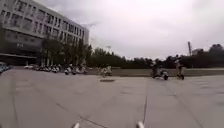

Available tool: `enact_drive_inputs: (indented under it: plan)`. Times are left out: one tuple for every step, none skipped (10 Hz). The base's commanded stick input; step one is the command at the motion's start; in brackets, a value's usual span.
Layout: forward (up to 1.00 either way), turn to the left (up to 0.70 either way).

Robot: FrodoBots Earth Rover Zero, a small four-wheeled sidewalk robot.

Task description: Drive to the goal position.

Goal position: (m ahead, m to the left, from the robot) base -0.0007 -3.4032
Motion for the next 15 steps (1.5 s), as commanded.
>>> enact_drive_inputs:
  plan:
    - [0.0,-0.45]
    - [0.0,-0.45]
    - [0.0,-0.45]
    - [0.0,-0.45]
    - [0.0,-0.45]
    - [0.0,-0.45]
    - [0.0,-0.45]
    - [0.0,-0.45]
    - [0.0,-0.45]
    - [0.0,-0.45]
    - [0.0,-0.45]
    - [0.0,-0.45]
    - [0.0,-0.45]
    - [0.0,-0.45]
    - [0.0,-0.45]
